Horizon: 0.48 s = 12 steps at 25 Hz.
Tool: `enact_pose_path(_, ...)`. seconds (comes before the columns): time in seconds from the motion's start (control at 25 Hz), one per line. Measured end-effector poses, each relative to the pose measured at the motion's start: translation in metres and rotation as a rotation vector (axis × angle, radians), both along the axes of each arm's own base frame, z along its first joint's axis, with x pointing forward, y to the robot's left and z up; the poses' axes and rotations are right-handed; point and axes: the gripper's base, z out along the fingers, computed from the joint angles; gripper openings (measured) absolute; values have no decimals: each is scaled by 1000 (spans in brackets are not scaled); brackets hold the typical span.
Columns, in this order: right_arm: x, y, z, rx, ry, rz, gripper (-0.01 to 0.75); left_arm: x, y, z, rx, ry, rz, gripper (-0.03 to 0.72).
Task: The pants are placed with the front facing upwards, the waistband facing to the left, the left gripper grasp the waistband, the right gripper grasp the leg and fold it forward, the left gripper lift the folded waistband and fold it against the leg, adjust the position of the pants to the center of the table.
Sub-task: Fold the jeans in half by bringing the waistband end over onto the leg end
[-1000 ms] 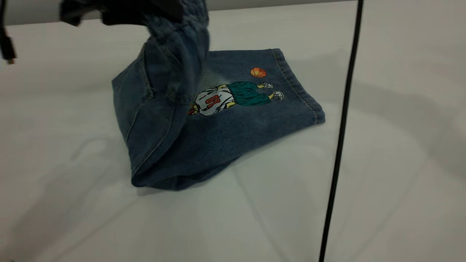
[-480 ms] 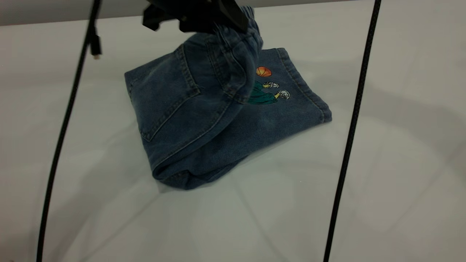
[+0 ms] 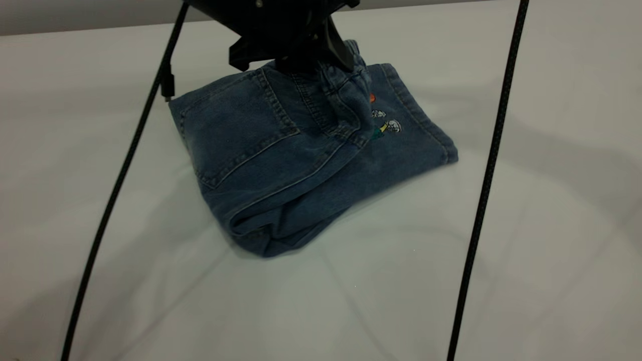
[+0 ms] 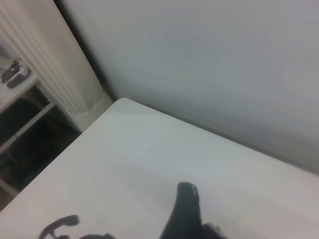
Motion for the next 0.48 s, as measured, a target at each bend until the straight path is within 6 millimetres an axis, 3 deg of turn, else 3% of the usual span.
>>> enact_pose_path(0.16, -1, 1, -2, -11, 14, 22, 547, 6, -5, 1, -18, -4, -26, 198)
enact_pose_path(0.4, -2, 1, -5, -41, 16, 38, 547, 7, -12, 15, -47, -51, -155, 486)
enact_pose_path(0.48, -1, 0, -7, -72, 9, 36, 547, 5, -15, 28, -67, -83, -229, 549)
